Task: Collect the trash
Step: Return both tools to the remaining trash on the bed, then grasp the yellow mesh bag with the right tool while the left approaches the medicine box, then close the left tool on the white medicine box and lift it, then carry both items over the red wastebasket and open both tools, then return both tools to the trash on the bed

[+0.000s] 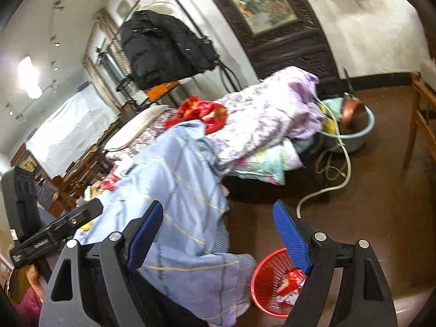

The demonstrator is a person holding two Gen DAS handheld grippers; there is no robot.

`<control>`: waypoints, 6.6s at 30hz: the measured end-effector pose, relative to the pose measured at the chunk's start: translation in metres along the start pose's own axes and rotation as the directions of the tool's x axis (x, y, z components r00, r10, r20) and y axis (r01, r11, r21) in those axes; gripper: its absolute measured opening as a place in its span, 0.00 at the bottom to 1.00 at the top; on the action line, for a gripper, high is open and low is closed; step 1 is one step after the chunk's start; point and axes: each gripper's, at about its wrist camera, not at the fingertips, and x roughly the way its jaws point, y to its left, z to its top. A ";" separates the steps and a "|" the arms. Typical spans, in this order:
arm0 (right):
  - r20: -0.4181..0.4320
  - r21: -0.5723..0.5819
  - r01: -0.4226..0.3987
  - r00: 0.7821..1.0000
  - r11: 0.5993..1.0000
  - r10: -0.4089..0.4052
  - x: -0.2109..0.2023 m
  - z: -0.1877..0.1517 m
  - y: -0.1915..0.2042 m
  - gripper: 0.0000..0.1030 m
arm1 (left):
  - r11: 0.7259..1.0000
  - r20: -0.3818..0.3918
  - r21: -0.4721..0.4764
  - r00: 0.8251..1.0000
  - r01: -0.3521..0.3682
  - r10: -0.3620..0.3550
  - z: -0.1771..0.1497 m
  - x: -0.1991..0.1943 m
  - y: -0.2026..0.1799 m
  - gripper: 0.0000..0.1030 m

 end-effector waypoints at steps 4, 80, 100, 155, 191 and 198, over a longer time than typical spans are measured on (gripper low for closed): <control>-0.008 -0.064 -0.028 1.000 0.998 0.027 -0.003 0.005 0.037 0.83 | 0.999 0.061 -0.044 0.998 -0.027 0.029 0.002 -0.026 0.023 0.89; -0.289 -0.298 -0.193 0.952 0.935 0.104 0.249 -0.057 0.301 0.56 | 0.748 -0.185 -0.359 0.828 -0.558 0.529 -0.073 -0.056 0.352 0.90; -0.325 -0.300 -0.194 0.941 0.934 0.091 0.268 -0.068 0.307 0.37 | 0.787 -0.141 -0.290 0.837 -0.545 0.528 -0.070 -0.050 0.340 0.50; -0.223 -0.079 0.163 0.959 0.983 -0.177 0.077 -0.049 -0.022 0.49 | 0.999 -0.079 0.045 0.997 0.000 0.003 -0.019 0.014 -0.009 0.45; -0.031 0.101 0.204 0.979 0.974 -0.202 0.021 -0.030 -0.072 0.78 | 0.992 -0.172 0.124 0.985 0.038 -0.016 -0.018 0.085 -0.057 0.83; 0.016 -0.001 0.166 0.986 0.986 -0.166 0.006 -0.010 -0.020 0.80 | 0.997 -0.071 0.078 0.997 0.005 0.000 -0.005 0.043 -0.034 0.86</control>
